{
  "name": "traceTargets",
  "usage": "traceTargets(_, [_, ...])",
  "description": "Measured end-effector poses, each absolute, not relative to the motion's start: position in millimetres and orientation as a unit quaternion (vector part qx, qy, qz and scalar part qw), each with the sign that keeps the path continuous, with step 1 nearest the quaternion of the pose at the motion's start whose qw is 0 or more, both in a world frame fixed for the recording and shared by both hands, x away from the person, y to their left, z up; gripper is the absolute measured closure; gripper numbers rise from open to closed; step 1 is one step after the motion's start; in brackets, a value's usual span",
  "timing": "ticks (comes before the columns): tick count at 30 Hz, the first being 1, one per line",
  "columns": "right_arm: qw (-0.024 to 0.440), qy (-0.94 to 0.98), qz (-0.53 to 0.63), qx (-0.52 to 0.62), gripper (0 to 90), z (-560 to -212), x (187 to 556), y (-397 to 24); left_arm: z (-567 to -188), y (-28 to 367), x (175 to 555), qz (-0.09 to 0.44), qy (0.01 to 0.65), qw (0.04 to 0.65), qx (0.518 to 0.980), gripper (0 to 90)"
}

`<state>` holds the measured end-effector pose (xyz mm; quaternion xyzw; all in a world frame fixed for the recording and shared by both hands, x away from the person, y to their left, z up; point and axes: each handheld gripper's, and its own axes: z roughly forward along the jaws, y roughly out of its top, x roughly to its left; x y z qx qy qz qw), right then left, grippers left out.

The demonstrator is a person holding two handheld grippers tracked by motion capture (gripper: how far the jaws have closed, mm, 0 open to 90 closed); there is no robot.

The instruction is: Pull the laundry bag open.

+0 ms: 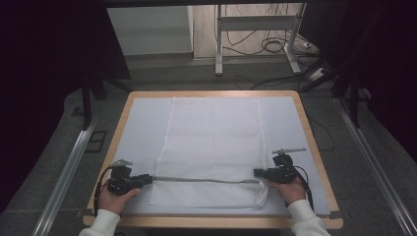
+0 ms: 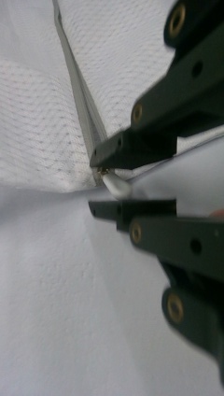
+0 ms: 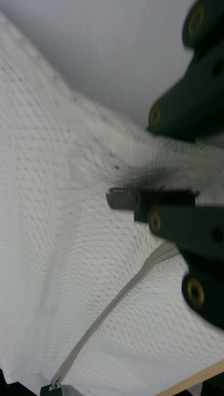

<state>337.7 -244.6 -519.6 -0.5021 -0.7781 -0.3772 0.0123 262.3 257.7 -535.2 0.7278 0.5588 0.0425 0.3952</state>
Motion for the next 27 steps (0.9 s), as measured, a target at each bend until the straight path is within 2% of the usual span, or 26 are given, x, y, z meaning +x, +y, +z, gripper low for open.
traceTargets(1, [0.005,-0.781,-0.377,-0.497,63.5,-518,336,-245,-534,257,262,0.047,0.557,0.400,0.727,67.4])
traceTargets(3, [-0.004,-0.782,-0.378,-0.496,54.2,-516,334,-246,-529,255,261,0.052,0.551,0.413,0.723,59.0])
traceTargets(4, [-0.018,-0.776,-0.390,-0.495,44.1,-511,330,-250,-525,253,260,0.056,0.545,0.424,0.721,50.5])
traceTargets(6, [-0.025,-0.773,-0.396,-0.495,41.8,-510,328,-251,-519,251,259,0.065,0.535,0.435,0.721,48.7])
traceTargets(8, [-0.055,-0.766,-0.409,-0.494,35.1,-501,322,-258,-512,248,258,0.072,0.527,0.442,0.722,41.4])
traceTargets(15, [-0.102,-0.763,-0.430,-0.472,30.4,-493,305,-275,-497,235,265,0.091,0.508,0.441,0.735,35.7])
traceTargets(27, [-0.113,-0.757,-0.437,-0.473,29.7,-492,304,-290,-501,237,266,0.099,0.511,0.435,0.735,33.6])
